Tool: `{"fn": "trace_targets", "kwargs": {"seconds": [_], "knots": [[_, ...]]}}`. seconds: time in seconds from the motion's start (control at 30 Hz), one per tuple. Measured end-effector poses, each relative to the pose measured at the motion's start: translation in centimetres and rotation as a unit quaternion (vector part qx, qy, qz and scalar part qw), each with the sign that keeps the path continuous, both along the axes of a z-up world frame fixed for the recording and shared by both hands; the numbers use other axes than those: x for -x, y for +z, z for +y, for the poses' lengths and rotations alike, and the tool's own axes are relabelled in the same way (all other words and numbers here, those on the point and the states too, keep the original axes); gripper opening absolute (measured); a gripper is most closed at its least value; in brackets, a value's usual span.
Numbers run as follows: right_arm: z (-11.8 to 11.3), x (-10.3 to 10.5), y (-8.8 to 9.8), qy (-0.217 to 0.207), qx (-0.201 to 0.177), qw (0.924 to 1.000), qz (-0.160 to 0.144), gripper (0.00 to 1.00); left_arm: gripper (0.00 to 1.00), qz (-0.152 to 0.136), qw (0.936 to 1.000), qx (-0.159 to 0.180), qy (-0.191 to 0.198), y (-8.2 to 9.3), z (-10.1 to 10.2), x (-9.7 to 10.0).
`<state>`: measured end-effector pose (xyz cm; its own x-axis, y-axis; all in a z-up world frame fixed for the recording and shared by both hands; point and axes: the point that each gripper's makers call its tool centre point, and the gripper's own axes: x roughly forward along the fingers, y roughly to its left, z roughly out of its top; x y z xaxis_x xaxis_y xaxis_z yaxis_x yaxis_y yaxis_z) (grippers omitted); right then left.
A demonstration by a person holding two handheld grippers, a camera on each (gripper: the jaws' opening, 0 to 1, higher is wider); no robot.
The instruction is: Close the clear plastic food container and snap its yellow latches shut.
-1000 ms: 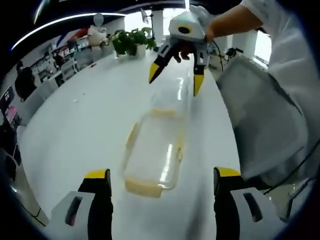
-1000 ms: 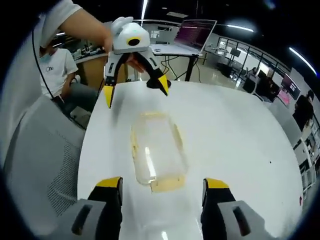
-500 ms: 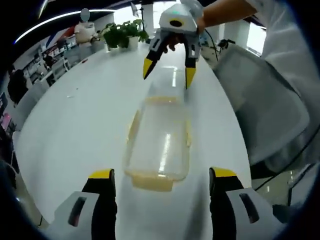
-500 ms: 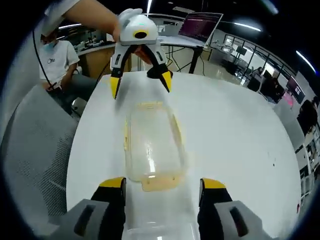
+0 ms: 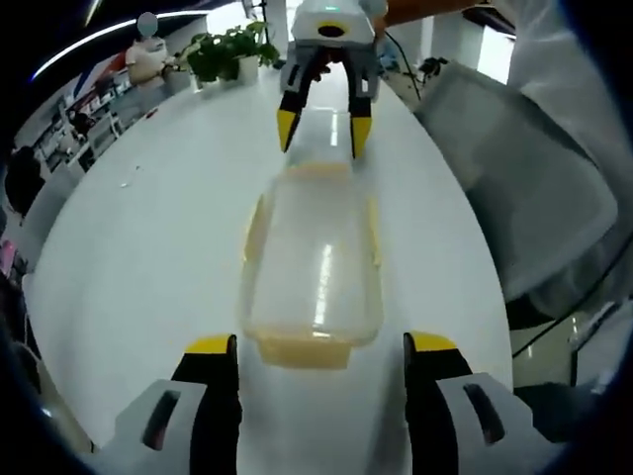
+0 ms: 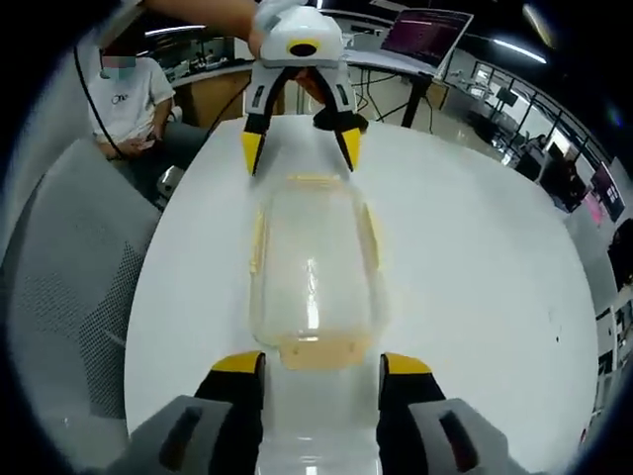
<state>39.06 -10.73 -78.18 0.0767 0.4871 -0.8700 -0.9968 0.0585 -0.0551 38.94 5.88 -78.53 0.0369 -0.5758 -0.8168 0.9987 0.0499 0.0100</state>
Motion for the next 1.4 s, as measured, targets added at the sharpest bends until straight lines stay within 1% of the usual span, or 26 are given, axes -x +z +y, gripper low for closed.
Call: {"fn": "trace_targets", "kwargs": {"seconds": [0.03,0.13,0.2,0.27,0.33,0.47,0.63,0.67,0.7,0.77,0.9,0.93,0.97,1.03,1.13,1.33,1.4], "knots": [[0.1,0.0,-0.1,0.003,0.002,1.0,0.001,0.43,0.63,-0.002,1.0,-0.005,-0.002,-0.1,0.1,-0.1],[0.1,0.2,-0.7,0.011,0.012,0.9998,0.01,0.42,0.61,0.002,1.0,-0.004,0.001,-0.2,0.0,-0.1],[0.2,0.2,-0.9,0.019,0.016,0.9997,0.008,0.42,0.59,0.004,1.0,-0.003,-0.001,-0.3,0.0,-0.1],[0.3,0.2,-1.0,0.022,0.017,0.9995,0.012,0.42,0.56,0.005,0.9999,-0.004,-0.008,-0.3,-0.1,-0.1],[0.3,0.2,-1.2,0.027,0.02,0.9994,0.011,0.42,0.54,0.006,0.9998,-0.011,-0.012,-0.7,0.0,-0.2],[0.0,0.1,-1.7,0.029,0.026,0.9992,0.014,0.41,0.53,0.007,0.9998,-0.015,-0.011,-1.0,-0.1,-0.5],[0.0,0.0,-2.0,0.033,0.029,0.9989,0.015,0.4,0.47,0.009,0.9996,-0.022,-0.016,-1.5,0.0,-0.6],[0.1,0.0,-2.0,0.033,0.029,0.9989,0.016,0.4,0.46,0.011,0.9996,-0.022,-0.016,-1.6,0.0,-0.5],[0.1,-0.1,-2.1,0.032,0.029,0.9989,0.018,0.4,0.46,0.005,0.9996,-0.018,-0.02,-1.6,-0.1,-0.7],[0.0,-0.1,-2.3,0.032,0.033,0.9988,0.019,0.41,0.45,0.008,0.9996,-0.02,-0.017,-1.6,-0.1,-0.7],[0.3,0.0,-2.5,0.038,0.034,0.9985,0.018,0.4,0.43,0.004,0.9995,-0.024,-0.021,-1.6,-0.2,-0.8],[0.5,-0.1,-2.5,0.039,0.03,0.9986,0.02,0.4,0.42,0.003,0.9995,-0.023,-0.022,-1.6,-0.2,-0.7],[0.3,-0.1,-2.4,0.029,0.035,0.9986,0.027,0.4,0.42,0.003,0.9995,-0.023,-0.022,-1.6,-0.2,-0.7],[0.3,-0.2,-2.4,0.034,0.031,0.9986,0.026,0.4,0.42,0.001,0.9995,-0.021,-0.022,-1.5,-0.1,-0.6],[0.3,-0.1,-2.4,0.039,0.031,0.9984,0.025,0.38,0.41,-0.001,0.9995,-0.021,-0.023,-1.6,-0.1,-0.6],[0.3,0.1,-2.4,0.037,0.048,0.9978,0.025,0.37,0.41,0.0,0.9994,-0.024,-0.026,-1.6,-0.2,-0.7],[0.3,0.0,-2.5,0.035,0.052,0.9977,0.025,0.37,0.41,0.0,0.9994,-0.02,-0.027,-1.6,-0.2,-0.7]]}}
